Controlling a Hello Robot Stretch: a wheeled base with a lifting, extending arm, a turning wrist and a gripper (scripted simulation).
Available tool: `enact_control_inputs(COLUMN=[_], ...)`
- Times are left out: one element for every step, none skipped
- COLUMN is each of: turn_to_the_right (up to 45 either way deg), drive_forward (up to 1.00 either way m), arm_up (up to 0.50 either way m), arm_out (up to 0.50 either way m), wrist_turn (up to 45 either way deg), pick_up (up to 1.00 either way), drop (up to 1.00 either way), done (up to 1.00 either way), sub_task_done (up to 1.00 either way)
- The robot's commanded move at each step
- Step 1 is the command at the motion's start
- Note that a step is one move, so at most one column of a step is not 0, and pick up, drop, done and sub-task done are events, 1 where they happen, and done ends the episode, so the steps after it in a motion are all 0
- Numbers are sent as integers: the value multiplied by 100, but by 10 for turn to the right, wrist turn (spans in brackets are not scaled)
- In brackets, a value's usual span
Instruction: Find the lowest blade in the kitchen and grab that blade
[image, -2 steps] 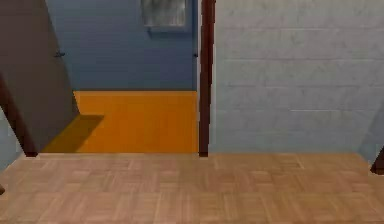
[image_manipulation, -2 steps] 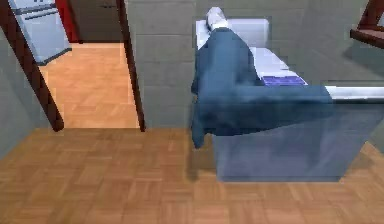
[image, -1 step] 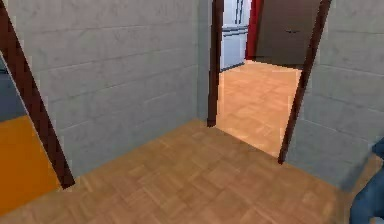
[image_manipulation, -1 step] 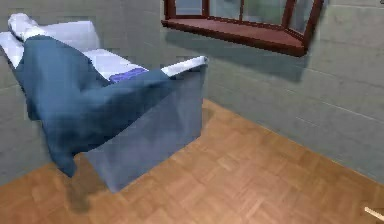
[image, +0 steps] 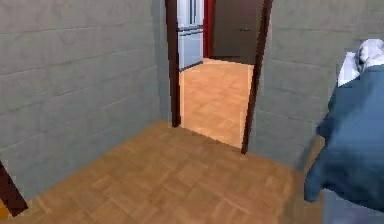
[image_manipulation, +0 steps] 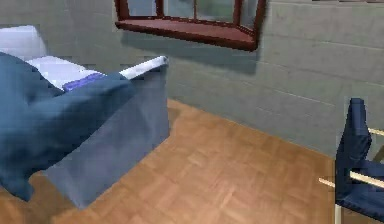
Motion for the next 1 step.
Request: enact_control_inputs(turn_to_the_right=[0], drive_forward=[100], arm_up=[0], arm_out=[0], wrist_turn=[0], pick_up=[0], drop=[0], done=[0], sub_task_done=[0])
